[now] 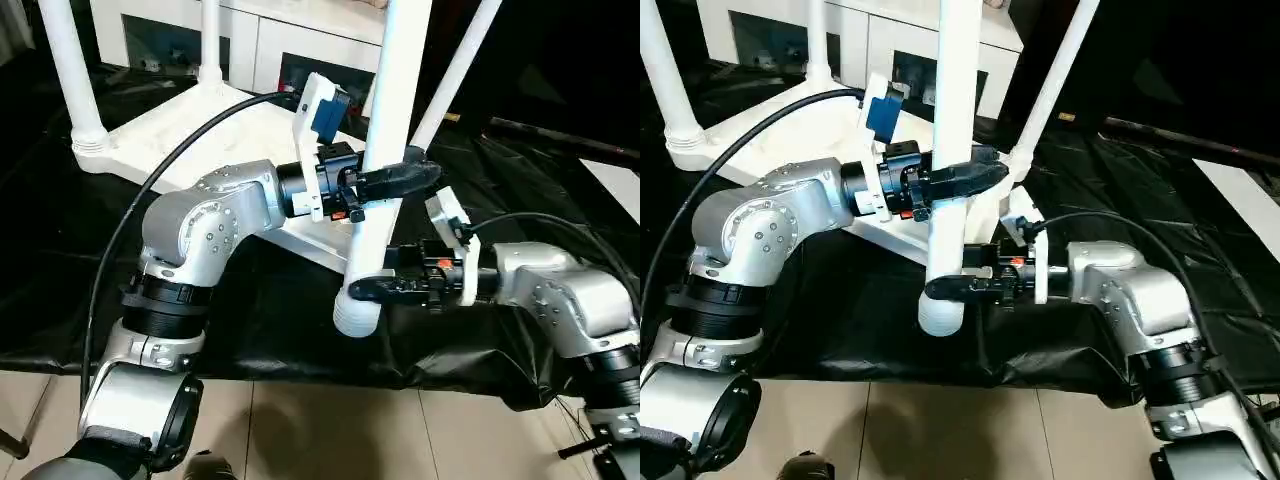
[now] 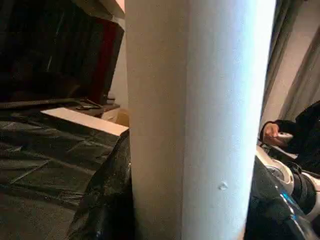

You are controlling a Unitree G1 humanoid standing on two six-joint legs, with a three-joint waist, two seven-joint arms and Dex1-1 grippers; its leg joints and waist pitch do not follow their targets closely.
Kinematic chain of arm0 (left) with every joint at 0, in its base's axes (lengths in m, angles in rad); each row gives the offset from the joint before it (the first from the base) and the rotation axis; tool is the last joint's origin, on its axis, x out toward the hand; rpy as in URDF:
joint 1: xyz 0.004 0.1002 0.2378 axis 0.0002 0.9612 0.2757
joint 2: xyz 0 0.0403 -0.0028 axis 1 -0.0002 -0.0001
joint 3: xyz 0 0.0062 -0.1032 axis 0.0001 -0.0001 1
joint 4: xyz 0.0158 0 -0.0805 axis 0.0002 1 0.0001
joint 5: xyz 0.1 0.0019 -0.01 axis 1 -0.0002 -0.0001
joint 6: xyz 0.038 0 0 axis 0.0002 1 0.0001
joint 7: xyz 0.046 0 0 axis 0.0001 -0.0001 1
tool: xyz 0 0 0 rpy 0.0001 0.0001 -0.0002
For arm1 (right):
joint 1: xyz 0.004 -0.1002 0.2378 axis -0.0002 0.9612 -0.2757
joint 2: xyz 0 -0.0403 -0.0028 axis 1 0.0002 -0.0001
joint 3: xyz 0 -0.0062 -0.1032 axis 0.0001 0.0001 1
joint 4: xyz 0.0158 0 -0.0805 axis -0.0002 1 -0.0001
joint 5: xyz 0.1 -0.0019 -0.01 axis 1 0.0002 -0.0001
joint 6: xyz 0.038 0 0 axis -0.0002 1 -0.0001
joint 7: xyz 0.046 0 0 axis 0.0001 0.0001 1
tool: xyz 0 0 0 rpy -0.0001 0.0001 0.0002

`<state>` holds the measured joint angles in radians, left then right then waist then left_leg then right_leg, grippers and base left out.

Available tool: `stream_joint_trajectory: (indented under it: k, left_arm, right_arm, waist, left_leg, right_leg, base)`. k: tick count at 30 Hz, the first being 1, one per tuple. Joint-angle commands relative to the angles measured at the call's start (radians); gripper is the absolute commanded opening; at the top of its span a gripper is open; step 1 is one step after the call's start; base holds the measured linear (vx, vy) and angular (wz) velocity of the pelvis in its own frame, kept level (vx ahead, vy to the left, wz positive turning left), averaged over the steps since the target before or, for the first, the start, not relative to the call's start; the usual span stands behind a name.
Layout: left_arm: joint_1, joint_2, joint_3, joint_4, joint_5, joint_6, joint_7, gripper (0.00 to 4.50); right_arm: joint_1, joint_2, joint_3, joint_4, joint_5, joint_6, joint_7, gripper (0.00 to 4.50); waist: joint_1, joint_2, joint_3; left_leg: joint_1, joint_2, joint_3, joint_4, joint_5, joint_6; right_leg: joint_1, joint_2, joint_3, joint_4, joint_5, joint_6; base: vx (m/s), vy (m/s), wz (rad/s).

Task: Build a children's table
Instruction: Pick table leg

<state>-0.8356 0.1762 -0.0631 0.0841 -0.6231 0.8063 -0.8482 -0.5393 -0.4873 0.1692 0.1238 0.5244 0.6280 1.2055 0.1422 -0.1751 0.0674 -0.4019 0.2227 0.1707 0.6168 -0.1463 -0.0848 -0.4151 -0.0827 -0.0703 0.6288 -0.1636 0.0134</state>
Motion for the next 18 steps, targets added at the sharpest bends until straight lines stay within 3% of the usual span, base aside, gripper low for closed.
stream_joint_trajectory:
  k: [1, 7, 18]
  left_arm:
    - [-0.026, -0.012, -0.02, -0.004, -0.002, -0.011, -0.011, 1.79]
    - [-0.02, -0.021, -0.021, 0.0, 0.004, -0.014, -0.006, 1.79]
    - [-0.014, -0.015, -0.026, -0.01, 0.012, -0.021, -0.003, 1.79]
  right_arm:
    - [-0.009, -0.01, 0.0, 0.006, -0.011, -0.011, -0.003, 3.09]
    - [-0.009, 0.008, -0.004, 0.02, -0.011, -0.012, -0.002, 3.09]
    - [-0.008, 0.019, -0.014, 0.027, -0.005, -0.004, 0.008, 2.19]
  waist:
    - [-0.005, 0.015, -0.074]
    - [-0.006, 0.012, -0.074]
    - [-0.006, 0.01, -0.073]
  left_leg:
    - [0.029, 0.014, -0.004, -0.08, -0.303, -0.088]
    - [0.029, 0.014, -0.002, -0.08, -0.295, -0.085]
    - [0.028, 0.014, -0.003, -0.08, -0.3, -0.084]
  right_leg:
    - [0.038, -0.059, 0.03, -0.082, -0.368, -0.11]
    - [0.039, -0.059, 0.03, -0.082, -0.357, -0.113]
    - [0.038, -0.061, 0.03, -0.085, -0.391, -0.102]
  base:
    - [0.0, 0.0, 0.0]
    - [0.0, 0.0, 0.0]
    - [0.0, 0.0, 0.0]
